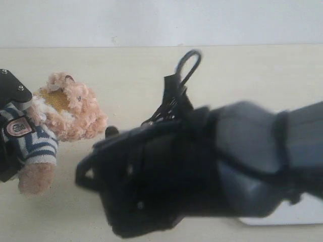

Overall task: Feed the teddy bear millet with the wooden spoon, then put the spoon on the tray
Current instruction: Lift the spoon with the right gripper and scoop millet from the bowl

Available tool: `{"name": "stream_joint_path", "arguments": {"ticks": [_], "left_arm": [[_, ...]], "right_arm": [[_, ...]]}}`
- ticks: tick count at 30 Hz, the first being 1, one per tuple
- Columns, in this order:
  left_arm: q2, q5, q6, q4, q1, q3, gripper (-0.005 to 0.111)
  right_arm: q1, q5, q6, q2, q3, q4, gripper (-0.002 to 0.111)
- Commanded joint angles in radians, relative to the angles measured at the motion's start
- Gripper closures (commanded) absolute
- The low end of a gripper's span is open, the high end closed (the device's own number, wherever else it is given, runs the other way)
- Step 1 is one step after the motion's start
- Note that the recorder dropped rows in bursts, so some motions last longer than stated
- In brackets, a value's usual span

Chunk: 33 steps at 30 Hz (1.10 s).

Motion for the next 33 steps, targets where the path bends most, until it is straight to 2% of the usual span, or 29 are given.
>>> {"name": "stream_joint_path", "arguments": {"ticks": [1,14,23,33], "left_arm": [[0.0,-0.03,-0.016,0.001,-0.003,-0.008,0.103],[0.0,-0.038,-0.016,0.001,-0.003,-0.008,0.103],[0.0,-0.038,-0.016,0.001,-0.003,-0.008,0.103],[0.0,-0.043,-0.016,-0.005,-0.003,-0.008,0.103]], "right_arm": [[0.019,0.011,-0.052,0.083,-0.006,-0.105,0.109],[0.019,0.011,-0.138,0.144,-0.006,-0.122,0.109],[0.022,0.001,-0.182,0.144,-0.018,0.035,0.109],[0.02,0.003,-0.211,0.144,-0.15,0.193,0.109]]}}
